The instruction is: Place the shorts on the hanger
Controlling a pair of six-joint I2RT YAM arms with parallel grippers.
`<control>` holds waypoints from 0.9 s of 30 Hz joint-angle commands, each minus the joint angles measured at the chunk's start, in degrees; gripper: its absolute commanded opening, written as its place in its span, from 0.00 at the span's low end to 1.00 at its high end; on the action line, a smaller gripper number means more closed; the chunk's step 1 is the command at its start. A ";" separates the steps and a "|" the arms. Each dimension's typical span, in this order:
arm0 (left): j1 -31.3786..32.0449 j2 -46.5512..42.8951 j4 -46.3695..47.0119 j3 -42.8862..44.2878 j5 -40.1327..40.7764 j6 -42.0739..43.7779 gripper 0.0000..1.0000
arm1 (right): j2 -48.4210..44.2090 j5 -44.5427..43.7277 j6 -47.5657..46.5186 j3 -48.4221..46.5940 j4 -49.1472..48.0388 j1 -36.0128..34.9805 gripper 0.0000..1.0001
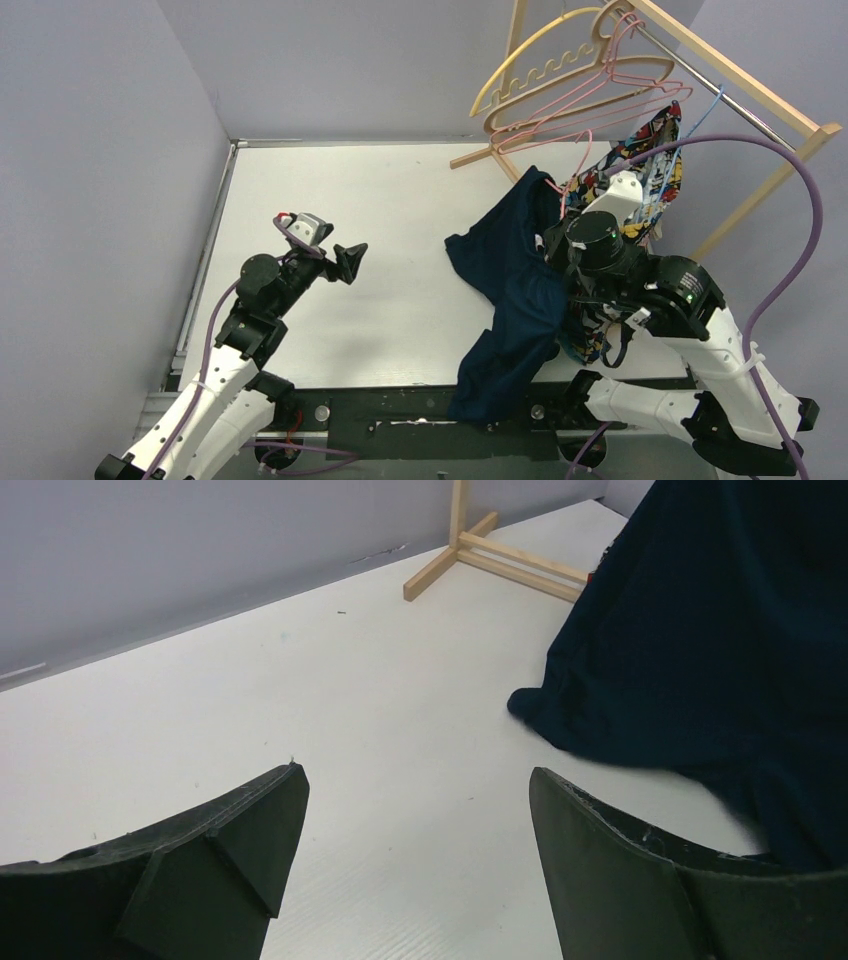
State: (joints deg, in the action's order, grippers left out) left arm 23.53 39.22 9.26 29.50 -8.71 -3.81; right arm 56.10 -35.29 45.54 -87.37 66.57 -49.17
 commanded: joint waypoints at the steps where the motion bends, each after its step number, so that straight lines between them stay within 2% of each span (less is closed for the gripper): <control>1: -0.25 -0.93 3.14 0.33 0.39 0.83 0.82 | -0.53 -10.55 -1.03 -1.15 -11.16 0.05 0.00; 8: -0.33 -2.17 3.10 -0.33 0.57 1.29 0.82 | 6.70 -20.09 -4.31 -4.33 -14.48 0.12 0.00; 14: -0.37 -2.02 3.30 -0.67 0.59 1.66 0.82 | 13.41 -27.90 -3.24 -8.32 -12.89 1.02 0.00; 27: -0.48 -1.36 4.19 -1.15 -0.52 2.05 0.82 | 18.00 -26.66 1.21 -7.70 -14.67 9.20 0.00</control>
State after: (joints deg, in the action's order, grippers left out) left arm 23.51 37.87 9.61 28.21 -8.80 -2.44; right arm 74.87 -57.17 43.68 -93.56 56.21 -41.47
